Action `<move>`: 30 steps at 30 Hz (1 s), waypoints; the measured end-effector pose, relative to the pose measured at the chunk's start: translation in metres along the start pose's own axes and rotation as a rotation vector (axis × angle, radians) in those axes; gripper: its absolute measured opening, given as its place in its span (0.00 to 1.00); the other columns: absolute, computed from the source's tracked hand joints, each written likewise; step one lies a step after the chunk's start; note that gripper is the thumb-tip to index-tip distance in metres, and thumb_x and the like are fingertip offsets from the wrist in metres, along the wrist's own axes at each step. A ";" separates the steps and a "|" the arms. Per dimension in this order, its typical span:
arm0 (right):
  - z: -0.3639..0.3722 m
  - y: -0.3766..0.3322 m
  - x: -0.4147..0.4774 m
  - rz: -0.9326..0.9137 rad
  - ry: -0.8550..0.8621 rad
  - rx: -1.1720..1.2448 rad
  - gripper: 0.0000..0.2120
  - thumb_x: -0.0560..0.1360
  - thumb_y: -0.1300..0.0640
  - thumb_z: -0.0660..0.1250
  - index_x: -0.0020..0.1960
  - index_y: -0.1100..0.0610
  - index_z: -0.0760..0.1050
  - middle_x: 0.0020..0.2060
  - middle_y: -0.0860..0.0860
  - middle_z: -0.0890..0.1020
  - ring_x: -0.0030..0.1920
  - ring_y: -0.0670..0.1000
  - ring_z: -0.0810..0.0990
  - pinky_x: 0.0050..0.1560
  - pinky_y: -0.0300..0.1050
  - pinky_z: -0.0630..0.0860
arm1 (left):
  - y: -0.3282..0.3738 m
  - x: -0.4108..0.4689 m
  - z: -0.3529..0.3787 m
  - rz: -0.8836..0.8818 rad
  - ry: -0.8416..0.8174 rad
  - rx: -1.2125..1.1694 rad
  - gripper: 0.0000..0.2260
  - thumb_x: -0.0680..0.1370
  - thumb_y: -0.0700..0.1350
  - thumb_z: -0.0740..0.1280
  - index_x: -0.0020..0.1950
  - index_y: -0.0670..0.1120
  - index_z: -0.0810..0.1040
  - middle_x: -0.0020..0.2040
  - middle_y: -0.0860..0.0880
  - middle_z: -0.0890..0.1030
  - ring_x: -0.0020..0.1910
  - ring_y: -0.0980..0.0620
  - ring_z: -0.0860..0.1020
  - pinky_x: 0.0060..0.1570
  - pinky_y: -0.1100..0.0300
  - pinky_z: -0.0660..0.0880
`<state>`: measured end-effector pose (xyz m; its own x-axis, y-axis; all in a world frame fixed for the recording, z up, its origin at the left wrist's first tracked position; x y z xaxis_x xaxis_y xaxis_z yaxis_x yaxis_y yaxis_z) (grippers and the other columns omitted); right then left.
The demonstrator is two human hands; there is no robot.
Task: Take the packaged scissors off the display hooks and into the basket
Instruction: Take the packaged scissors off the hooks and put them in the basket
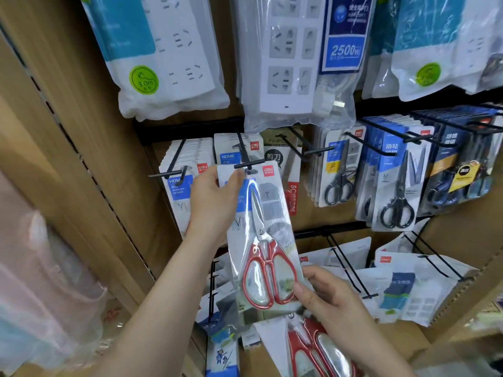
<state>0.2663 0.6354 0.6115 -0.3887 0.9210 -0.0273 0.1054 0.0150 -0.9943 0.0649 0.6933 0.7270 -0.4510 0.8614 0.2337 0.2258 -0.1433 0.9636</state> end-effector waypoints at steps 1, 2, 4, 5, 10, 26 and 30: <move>0.000 0.003 0.001 0.008 -0.018 -0.028 0.10 0.78 0.53 0.65 0.57 0.53 0.80 0.52 0.46 0.86 0.54 0.46 0.83 0.60 0.52 0.78 | 0.000 0.004 0.001 0.013 0.000 0.027 0.05 0.81 0.48 0.66 0.47 0.49 0.78 0.44 0.49 0.85 0.40 0.55 0.84 0.37 0.55 0.82; 0.000 0.007 0.002 0.016 -0.026 -0.055 0.09 0.80 0.56 0.64 0.57 0.52 0.80 0.52 0.46 0.86 0.52 0.44 0.83 0.59 0.51 0.78 | 0.001 0.008 0.002 0.024 0.003 0.071 0.05 0.81 0.48 0.66 0.47 0.49 0.78 0.44 0.48 0.84 0.41 0.53 0.84 0.37 0.54 0.81; -0.001 0.012 0.004 0.039 -0.017 -0.091 0.09 0.81 0.61 0.63 0.55 0.52 0.80 0.50 0.46 0.86 0.49 0.46 0.83 0.56 0.53 0.79 | 0.000 0.012 0.002 0.033 -0.025 0.178 0.05 0.82 0.50 0.64 0.53 0.50 0.76 0.49 0.48 0.83 0.46 0.50 0.83 0.40 0.52 0.81; -0.003 0.015 0.006 0.052 -0.004 -0.101 0.09 0.81 0.61 0.63 0.54 0.51 0.80 0.50 0.47 0.86 0.50 0.49 0.84 0.57 0.55 0.79 | -0.002 0.012 0.000 0.021 -0.056 0.195 0.06 0.82 0.50 0.63 0.57 0.52 0.73 0.53 0.49 0.82 0.49 0.51 0.82 0.44 0.51 0.82; -0.010 0.025 0.014 0.054 0.130 -0.157 0.09 0.81 0.58 0.63 0.51 0.47 0.81 0.46 0.47 0.86 0.48 0.49 0.84 0.53 0.45 0.80 | -0.021 -0.025 -0.018 0.070 -0.201 0.112 0.29 0.78 0.38 0.70 0.69 0.61 0.61 0.52 0.57 0.83 0.47 0.53 0.85 0.40 0.55 0.83; -0.060 0.021 -0.005 0.020 0.528 0.072 0.27 0.77 0.72 0.65 0.53 0.36 0.73 0.48 0.46 0.87 0.45 0.43 0.85 0.38 0.38 0.80 | -0.043 0.031 0.026 0.192 -0.190 0.985 0.35 0.78 0.32 0.60 0.81 0.49 0.48 0.40 0.45 0.75 0.38 0.45 0.74 0.36 0.54 0.69; -0.057 0.011 -0.009 -0.026 0.527 0.161 0.21 0.77 0.70 0.66 0.56 0.44 0.77 0.45 0.45 0.87 0.45 0.45 0.86 0.44 0.43 0.80 | -0.049 0.023 0.028 0.216 -0.257 1.070 0.35 0.80 0.35 0.58 0.81 0.54 0.44 0.34 0.51 0.70 0.30 0.52 0.70 0.26 0.58 0.62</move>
<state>0.3230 0.6493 0.6069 0.1255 0.9920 0.0117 -0.0553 0.0188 -0.9983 0.0679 0.7335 0.6813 -0.1494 0.9617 0.2296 0.9593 0.0847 0.2695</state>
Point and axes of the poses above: each hand's wrist, its own x-axis towards the middle knuckle, its own z-axis out of the palm, y = z × x, the point moved 6 cm from there along x, towards the middle knuckle
